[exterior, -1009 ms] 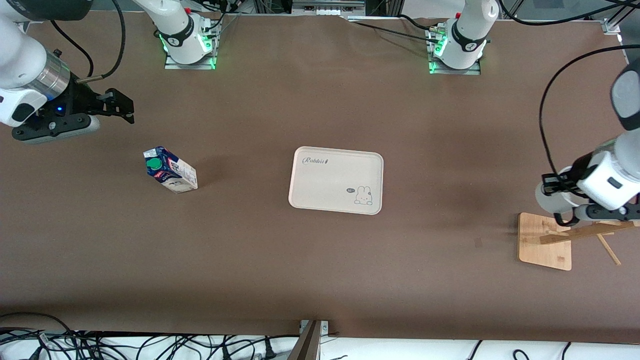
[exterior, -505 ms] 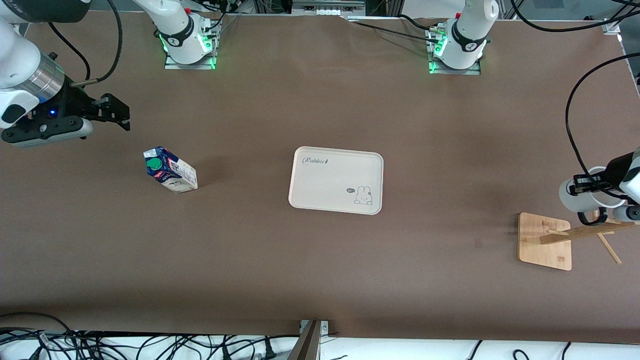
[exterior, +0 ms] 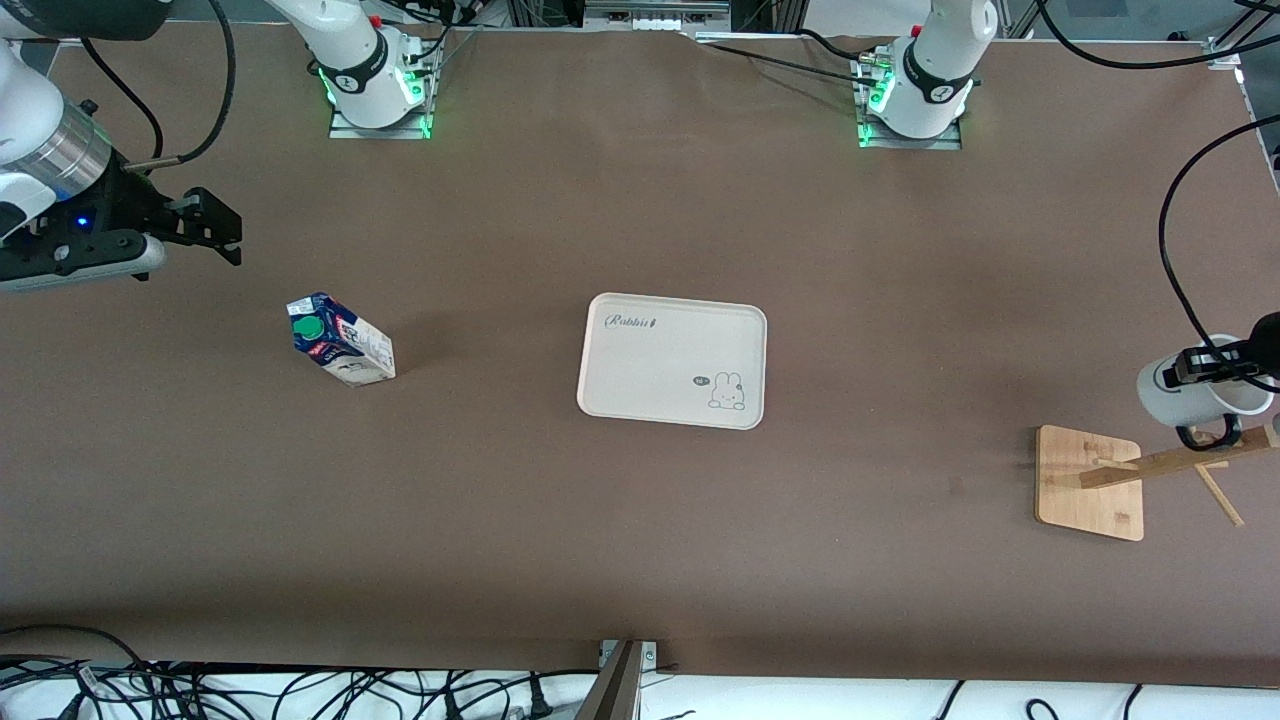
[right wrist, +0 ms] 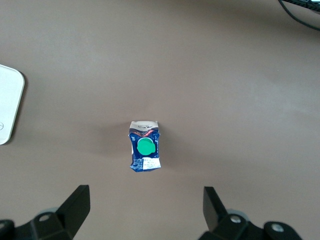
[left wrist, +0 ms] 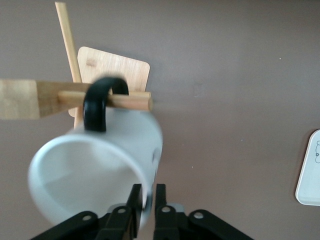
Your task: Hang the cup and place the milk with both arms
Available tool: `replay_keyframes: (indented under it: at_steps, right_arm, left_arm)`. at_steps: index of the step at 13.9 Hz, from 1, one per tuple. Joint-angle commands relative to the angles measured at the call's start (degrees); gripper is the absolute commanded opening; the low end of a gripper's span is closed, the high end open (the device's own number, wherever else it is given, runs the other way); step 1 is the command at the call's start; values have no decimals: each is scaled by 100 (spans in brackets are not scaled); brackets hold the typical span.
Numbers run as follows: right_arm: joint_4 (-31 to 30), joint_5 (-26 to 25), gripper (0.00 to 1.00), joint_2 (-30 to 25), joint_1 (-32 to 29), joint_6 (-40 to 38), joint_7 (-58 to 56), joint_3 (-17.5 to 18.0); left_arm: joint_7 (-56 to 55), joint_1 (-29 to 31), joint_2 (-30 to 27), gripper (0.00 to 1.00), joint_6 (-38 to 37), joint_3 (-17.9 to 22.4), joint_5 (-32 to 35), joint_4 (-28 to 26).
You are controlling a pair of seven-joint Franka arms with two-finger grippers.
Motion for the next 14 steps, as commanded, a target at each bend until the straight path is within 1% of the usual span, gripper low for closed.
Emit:
replay_keyframes:
  at_steps: [1, 3, 5, 6, 8, 9, 11, 12, 13, 14]
  right_arm:
    - [69, -91, 100, 22, -42, -88, -23, 77]
    - [69, -82, 100, 31, -33, -88, 4, 77]
    - [78, -64, 100, 66, -16, -62, -31, 85]
    - [78, -56, 100, 66, -33, -44, -31, 85]
    - [70, -29, 100, 66, -33, -27, -23, 85]
    - [69, -3, 100, 66, -33, -9, -23, 85]
    - [78, 181, 100, 66, -42, 0, -23, 77]
    - [78, 225, 100, 75, -51, 9, -31, 77]
    - [78, 252, 100, 92, -60, 9, -40, 77]
    - [78, 252, 100, 93, -51, 9, -40, 77]
  left_arm:
    - [48, 23, 6, 100, -166, -65, -17, 151]
    - [57, -30, -125, 100, -174, -179, 316, 159]
    - [65, -39, -274, 100, -201, -381, 405, 159]
    - [83, -39, -371, 100, -314, -443, 406, 159]
    - [31, -39, -442, 100, -569, -688, 449, 151]
    - [30, -39, -495, 100, -579, -785, 580, 151]
    - [22, -39, -556, 100, -640, -1023, 704, 142]
    - [22, -47, -617, 100, -666, -1032, 713, 116]
    - [4, -239, -827, 100, -623, -945, 757, -33]
    - [-5, -632, -1107, 100, -553, -657, 792, -434]
